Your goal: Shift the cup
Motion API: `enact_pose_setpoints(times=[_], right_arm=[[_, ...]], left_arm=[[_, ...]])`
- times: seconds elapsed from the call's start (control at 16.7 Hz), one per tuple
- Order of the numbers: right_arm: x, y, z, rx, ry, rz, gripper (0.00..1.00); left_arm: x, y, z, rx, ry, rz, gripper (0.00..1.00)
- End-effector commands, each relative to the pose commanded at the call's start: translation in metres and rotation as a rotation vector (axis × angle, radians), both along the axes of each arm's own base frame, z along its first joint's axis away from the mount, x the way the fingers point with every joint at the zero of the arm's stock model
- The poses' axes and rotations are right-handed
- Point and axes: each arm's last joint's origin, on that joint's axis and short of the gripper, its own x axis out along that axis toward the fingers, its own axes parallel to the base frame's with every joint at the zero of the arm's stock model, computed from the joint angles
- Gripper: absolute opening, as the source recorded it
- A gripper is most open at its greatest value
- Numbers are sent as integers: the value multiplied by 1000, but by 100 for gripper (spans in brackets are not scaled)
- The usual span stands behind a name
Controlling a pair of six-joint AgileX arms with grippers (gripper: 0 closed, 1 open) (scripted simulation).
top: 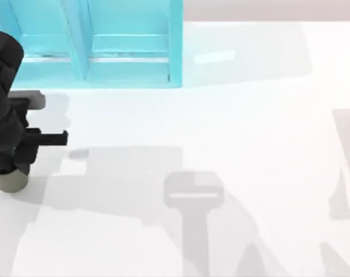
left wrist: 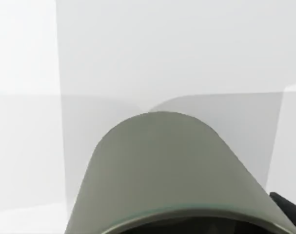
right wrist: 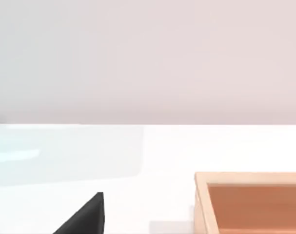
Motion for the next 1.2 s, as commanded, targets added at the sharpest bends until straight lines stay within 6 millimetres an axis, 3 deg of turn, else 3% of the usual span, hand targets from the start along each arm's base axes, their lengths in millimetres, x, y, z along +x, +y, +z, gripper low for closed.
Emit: enact_pose_setpoints(times=[0.12, 0.3, 0.42, 0.54, 0.78, 1.08, 1.2], right_arm=[[0, 0, 0, 0, 0, 0, 100], [0, 0, 0, 0, 0, 0, 100], [0, 0, 0, 0, 0, 0, 100], [0, 0, 0, 0, 0, 0, 100], [0, 0, 0, 0, 0, 0, 100], [0, 0, 0, 0, 0, 0, 100], [0, 0, 0, 0, 0, 0, 100]], left_arm=[[9, 53, 7, -9, 15, 6, 0], [0, 144, 18, -26, 31, 21, 0], [-13, 188, 29, -34, 25, 15, 0], [-24, 217, 40, -35, 10, 7, 0], [-32, 235, 53, -30, -14, -7, 0], [-31, 234, 52, -29, -12, -12, 0], [-31, 236, 40, -32, -10, -11, 0]])
